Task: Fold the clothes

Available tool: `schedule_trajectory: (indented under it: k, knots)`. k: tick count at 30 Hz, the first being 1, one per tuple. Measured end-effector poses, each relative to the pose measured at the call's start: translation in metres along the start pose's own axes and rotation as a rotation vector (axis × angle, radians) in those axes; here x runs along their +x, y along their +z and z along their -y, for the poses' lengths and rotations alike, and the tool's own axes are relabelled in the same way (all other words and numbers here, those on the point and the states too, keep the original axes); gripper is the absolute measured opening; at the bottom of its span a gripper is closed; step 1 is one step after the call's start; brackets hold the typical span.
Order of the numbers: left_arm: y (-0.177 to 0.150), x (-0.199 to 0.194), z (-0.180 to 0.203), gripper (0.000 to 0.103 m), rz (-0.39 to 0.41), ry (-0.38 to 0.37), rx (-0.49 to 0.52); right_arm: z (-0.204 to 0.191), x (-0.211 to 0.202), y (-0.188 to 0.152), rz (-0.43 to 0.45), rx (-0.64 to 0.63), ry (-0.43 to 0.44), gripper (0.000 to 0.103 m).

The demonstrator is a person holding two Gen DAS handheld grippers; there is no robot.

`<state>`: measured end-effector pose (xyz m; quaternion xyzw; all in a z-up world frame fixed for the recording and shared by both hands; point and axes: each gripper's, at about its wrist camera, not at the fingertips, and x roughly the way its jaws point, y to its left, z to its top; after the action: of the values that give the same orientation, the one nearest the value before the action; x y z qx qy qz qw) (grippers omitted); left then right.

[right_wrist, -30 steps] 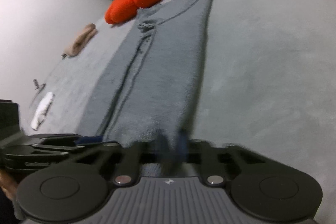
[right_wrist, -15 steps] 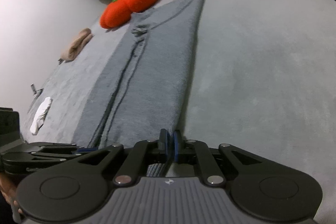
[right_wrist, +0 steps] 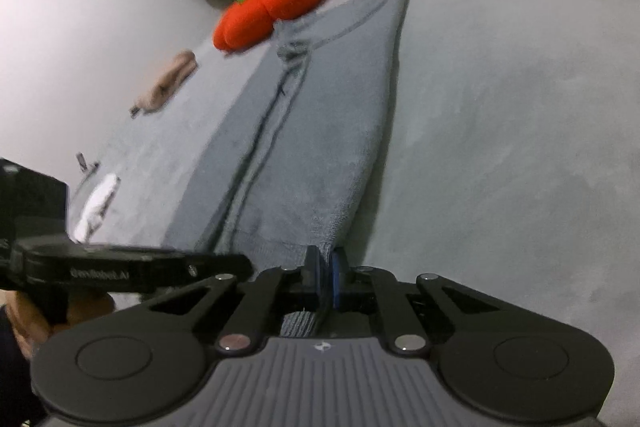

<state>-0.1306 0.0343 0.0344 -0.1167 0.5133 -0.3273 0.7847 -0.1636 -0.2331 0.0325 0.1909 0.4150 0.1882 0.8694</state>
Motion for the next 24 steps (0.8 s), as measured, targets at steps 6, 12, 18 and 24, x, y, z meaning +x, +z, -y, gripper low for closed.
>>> schedule_trajectory:
  k: [6,12,18,24]
  knots:
    - [-0.006,0.003,0.006,0.016,-0.004,0.022,0.049,-0.002,-0.003,-0.004,0.003,-0.026,-0.026,0.008]
    - [-0.007,0.001,0.007,0.016,-0.003,0.033,0.060,0.001,-0.001,-0.003,-0.011,-0.018,-0.043,0.007]
    - [-0.006,-0.004,0.013,0.016,-0.013,0.069,0.117,0.002,0.001,-0.004,-0.032,-0.019,-0.054,0.009]
    - [-0.001,-0.021,0.018,0.022,-0.034,0.090,0.190,-0.007,-0.007,-0.003,0.039,-0.100,-0.152,0.019]
